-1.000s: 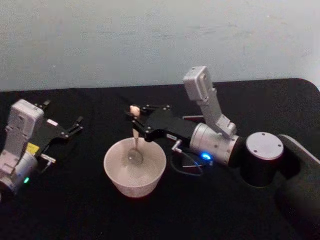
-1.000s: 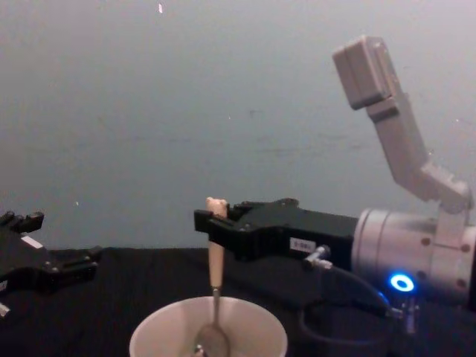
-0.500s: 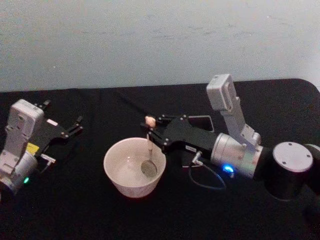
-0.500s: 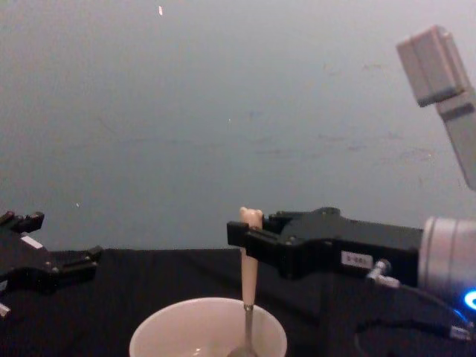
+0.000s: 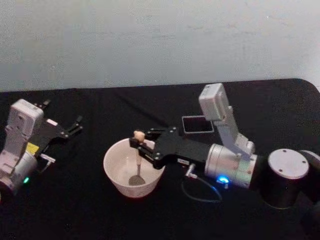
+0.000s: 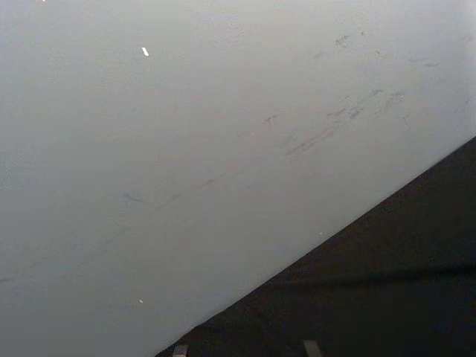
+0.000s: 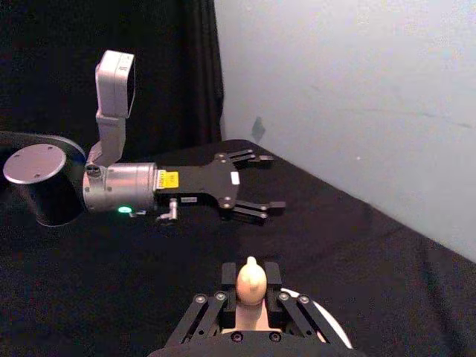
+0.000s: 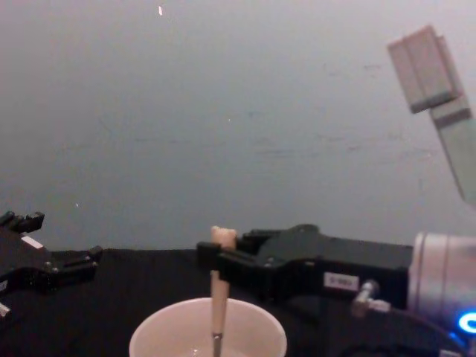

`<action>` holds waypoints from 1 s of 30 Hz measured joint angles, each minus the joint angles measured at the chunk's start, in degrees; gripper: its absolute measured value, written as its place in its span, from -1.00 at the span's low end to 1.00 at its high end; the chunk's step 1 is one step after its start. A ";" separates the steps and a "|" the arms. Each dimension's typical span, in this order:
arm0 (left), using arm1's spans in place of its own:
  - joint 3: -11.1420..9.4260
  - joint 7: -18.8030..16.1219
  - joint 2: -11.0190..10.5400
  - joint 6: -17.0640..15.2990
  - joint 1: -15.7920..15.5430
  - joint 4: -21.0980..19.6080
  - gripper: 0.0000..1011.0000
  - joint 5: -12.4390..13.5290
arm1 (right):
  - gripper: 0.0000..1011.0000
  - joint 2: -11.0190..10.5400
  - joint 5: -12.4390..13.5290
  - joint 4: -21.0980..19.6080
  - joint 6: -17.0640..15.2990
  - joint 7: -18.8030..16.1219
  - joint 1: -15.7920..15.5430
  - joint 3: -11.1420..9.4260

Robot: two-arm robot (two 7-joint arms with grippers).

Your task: Pick up the stirring spoon with one hand, stir inside the cup, then place it back in its original position.

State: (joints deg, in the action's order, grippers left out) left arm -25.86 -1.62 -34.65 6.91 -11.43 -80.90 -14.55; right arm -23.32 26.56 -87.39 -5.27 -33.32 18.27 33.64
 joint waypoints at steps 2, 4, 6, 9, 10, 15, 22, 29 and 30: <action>0.00 0.00 0.00 0.00 0.00 0.00 0.98 0.00 | -0.58 0.75 -0.16 0.76 -0.10 0.13 0.59 0.81; 0.00 0.00 0.00 0.00 0.00 0.00 0.98 0.00 | -0.58 1.64 -0.63 1.70 -0.07 0.42 1.28 1.46; 0.00 0.00 0.00 0.00 0.00 0.00 0.98 0.00 | -0.58 2.30 -0.99 2.44 0.00 0.70 1.80 1.84; 0.00 0.00 0.00 0.00 0.00 0.00 0.98 0.00 | -0.58 4.11 -1.81 4.62 0.45 1.40 3.34 2.58; 0.00 0.00 0.00 0.00 0.00 0.00 0.98 0.00 | -0.58 4.51 -1.98 5.09 0.58 1.56 3.65 2.69; 0.00 0.00 0.00 0.00 0.00 0.00 0.98 0.00 | -0.58 6.72 -3.11 8.09 1.38 2.84 5.59 2.76; 0.00 0.00 0.00 0.00 0.00 0.00 0.98 0.00 | -0.58 8.15 -4.11 11.21 1.99 4.51 7.24 1.37; 0.00 0.00 0.00 0.00 0.00 0.00 0.98 0.00 | -0.58 6.91 -4.25 10.70 1.83 4.83 6.64 -0.59; 0.00 0.00 0.00 0.00 0.00 0.00 0.98 0.00 | -0.58 6.63 -4.14 10.38 1.71 4.81 6.44 -0.83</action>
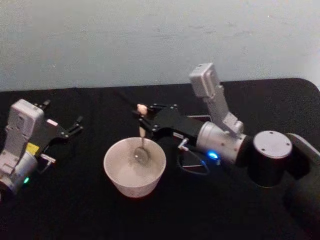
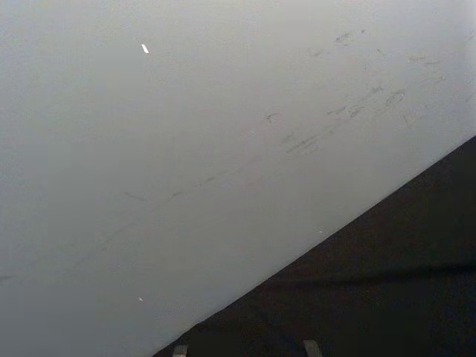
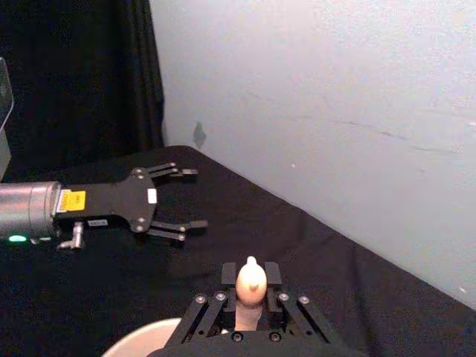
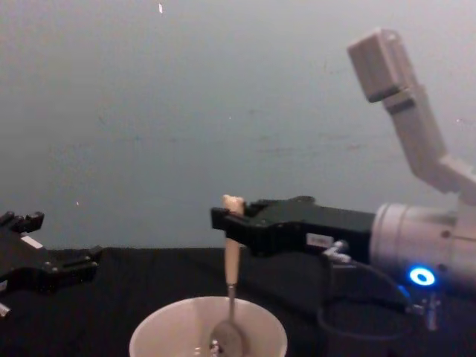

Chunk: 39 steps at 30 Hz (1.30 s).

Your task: Pick up the stirring spoon with one hand, stir inside the cup, then place it back in its original position.

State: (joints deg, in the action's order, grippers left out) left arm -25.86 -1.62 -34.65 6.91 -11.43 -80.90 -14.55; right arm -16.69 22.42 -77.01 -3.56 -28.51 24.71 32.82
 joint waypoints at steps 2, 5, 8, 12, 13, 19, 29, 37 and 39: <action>0.00 0.00 0.00 0.00 0.00 0.00 0.98 0.00 | -0.58 -1.03 0.53 -1.10 -0.35 -0.23 -0.74 -0.79; 0.00 0.00 0.00 0.00 0.00 0.00 0.98 0.00 | -0.58 -2.44 1.24 -2.83 -0.72 -0.88 -1.84 -1.57; 0.00 0.00 0.00 0.00 0.00 0.00 0.98 0.00 | -0.58 -3.91 1.99 -4.86 -1.01 -1.67 -3.05 -1.99; 0.00 0.00 0.00 0.00 0.00 0.00 0.98 0.00 | -0.58 -5.68 3.17 -7.53 -1.46 -2.98 -4.67 -2.14; 0.00 0.00 0.00 0.00 0.00 0.00 0.98 0.00 | -0.58 -6.28 3.58 -8.44 -1.62 -3.43 -5.19 -2.03; 0.00 0.00 0.00 0.00 0.00 0.00 0.98 0.00 | -0.58 -7.72 4.10 -10.63 -2.00 -4.53 -6.61 -0.62; 0.00 0.00 0.00 0.00 0.00 0.00 0.98 0.00 | -0.58 -6.21 3.99 -10.48 -1.52 -4.89 -5.92 2.05; 0.00 0.00 0.00 0.00 0.00 0.00 0.98 0.00 | -0.58 -2.79 2.77 -6.89 -0.73 -3.34 -3.14 3.29; 0.00 0.00 0.00 0.00 0.00 0.00 0.98 0.00 | -0.58 -2.08 2.49 -5.94 -0.59 -2.82 -2.54 3.30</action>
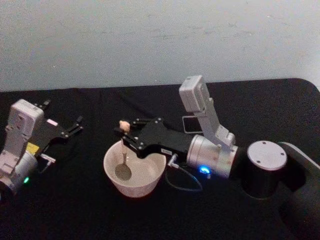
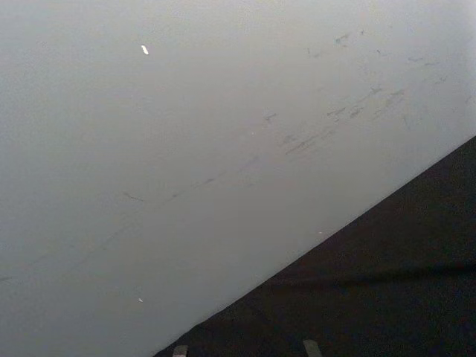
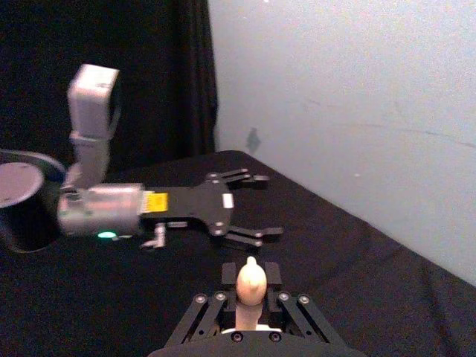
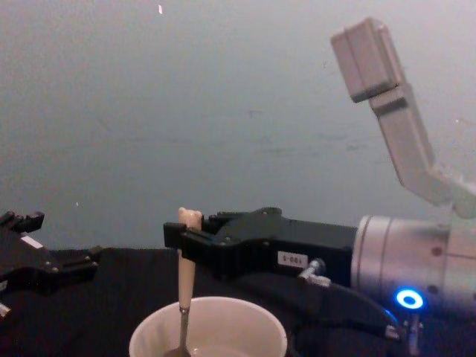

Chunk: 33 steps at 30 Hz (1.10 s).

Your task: Pick up the stirring spoon with one hand, stir inside the cup, then place it back in its original position.

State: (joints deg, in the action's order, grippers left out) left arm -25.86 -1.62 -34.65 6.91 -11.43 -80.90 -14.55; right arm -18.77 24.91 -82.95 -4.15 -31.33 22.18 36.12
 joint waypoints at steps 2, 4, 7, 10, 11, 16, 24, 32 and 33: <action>0.00 0.00 0.00 0.00 0.00 0.00 0.98 0.00 | -0.58 1.00 -0.57 1.57 0.19 0.86 0.87 -0.09; 0.00 0.00 0.00 0.00 0.00 0.00 0.98 0.00 | -0.58 1.47 -0.90 2.50 0.35 1.36 1.39 -0.26; 0.00 0.00 0.00 0.00 0.00 0.00 0.98 0.00 | -0.58 2.33 -1.71 4.51 0.67 2.42 2.55 -1.00; 0.00 0.00 0.00 0.00 0.00 0.00 0.98 0.00 | -0.58 2.37 -2.03 5.14 0.69 2.76 2.91 -1.59; 0.00 0.00 0.00 0.00 0.00 0.00 0.98 0.00 | -0.58 2.16 -2.19 5.22 0.68 2.85 2.99 -1.99; 0.00 0.00 0.00 0.00 0.00 0.00 0.98 0.00 | -0.58 0.57 -2.31 3.94 -0.01 2.88 2.19 -3.26; 0.00 0.00 0.00 0.00 0.00 0.00 0.98 0.00 | -0.58 -3.95 -0.39 -1.75 -1.78 1.26 -1.50 -5.25; 0.00 0.00 0.00 0.00 0.00 0.00 0.98 0.00 | -0.58 -7.24 1.44 -5.61 -2.54 -1.25 -3.91 -4.81; 0.00 0.00 0.00 0.00 0.00 0.00 0.98 0.00 | -0.58 -7.24 1.44 -5.61 -2.54 -1.25 -3.91 -4.81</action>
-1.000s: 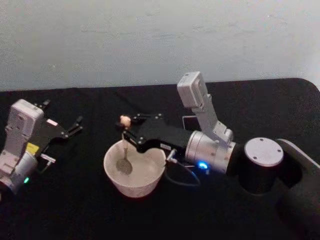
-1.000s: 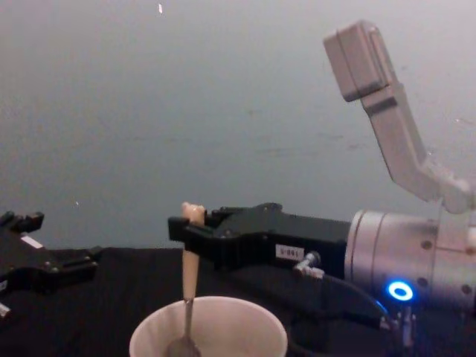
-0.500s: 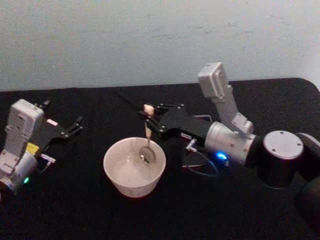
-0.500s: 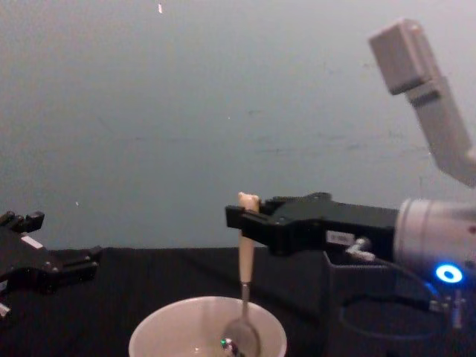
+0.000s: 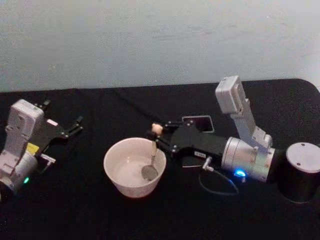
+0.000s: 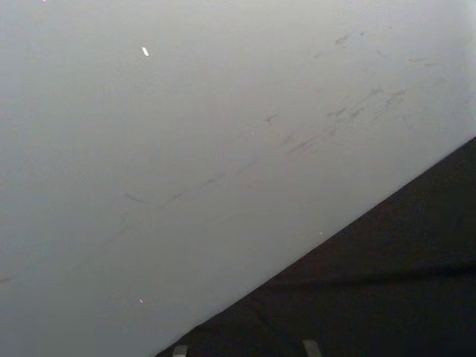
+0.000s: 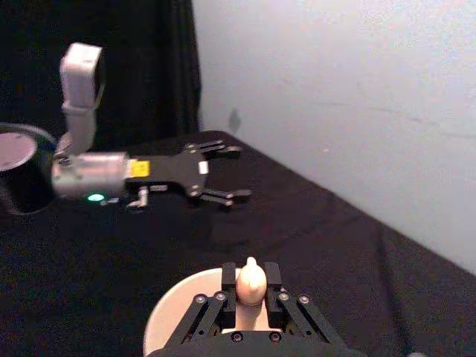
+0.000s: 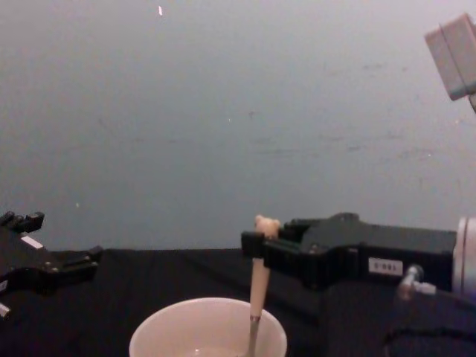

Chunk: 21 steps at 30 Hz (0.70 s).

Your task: Pick up the stirring spoon with one hand, stir inside the cup, then place it back in its original position.

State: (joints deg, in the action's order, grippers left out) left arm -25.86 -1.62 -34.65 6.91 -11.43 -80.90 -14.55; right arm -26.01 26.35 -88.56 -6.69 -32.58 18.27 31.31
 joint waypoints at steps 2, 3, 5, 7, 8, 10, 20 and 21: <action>0.00 0.00 0.00 0.00 0.00 0.00 0.98 0.00 | -0.58 -0.35 0.22 -0.39 -0.10 -0.52 -0.21 0.61; 0.00 0.00 0.00 0.00 0.00 0.00 0.98 0.00 | -0.58 -0.45 0.30 -0.58 -0.10 -0.85 -0.27 1.06; 0.00 0.00 0.00 0.00 0.00 0.00 0.98 0.00 | -0.58 -0.39 0.44 -0.69 -0.09 -1.21 -0.24 1.68; 0.00 0.00 0.00 0.00 0.00 0.00 0.98 0.00 | -0.58 -0.17 0.50 -0.69 -0.04 -1.36 -0.08 2.12; 0.00 0.00 0.00 0.00 0.00 0.00 0.98 0.00 | -0.58 -0.03 0.52 -0.65 -0.02 -1.41 0.05 2.37; 0.00 0.00 0.00 0.00 0.00 0.00 0.98 0.00 | -0.58 0.59 0.58 -0.33 0.06 -1.55 0.47 3.08; 0.00 0.00 0.00 0.00 0.00 0.00 0.98 0.00 | -0.58 4.76 0.08 3.81 0.14 -0.46 3.61 5.35; 0.00 0.00 0.00 0.00 0.00 0.00 0.98 0.00 | -0.58 5.12 0.06 4.30 -0.03 -0.31 3.91 5.42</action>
State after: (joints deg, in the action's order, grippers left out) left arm -25.86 -1.62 -34.64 6.91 -11.43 -80.90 -14.55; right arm -20.90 26.41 -84.26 -6.72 -32.90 22.18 36.74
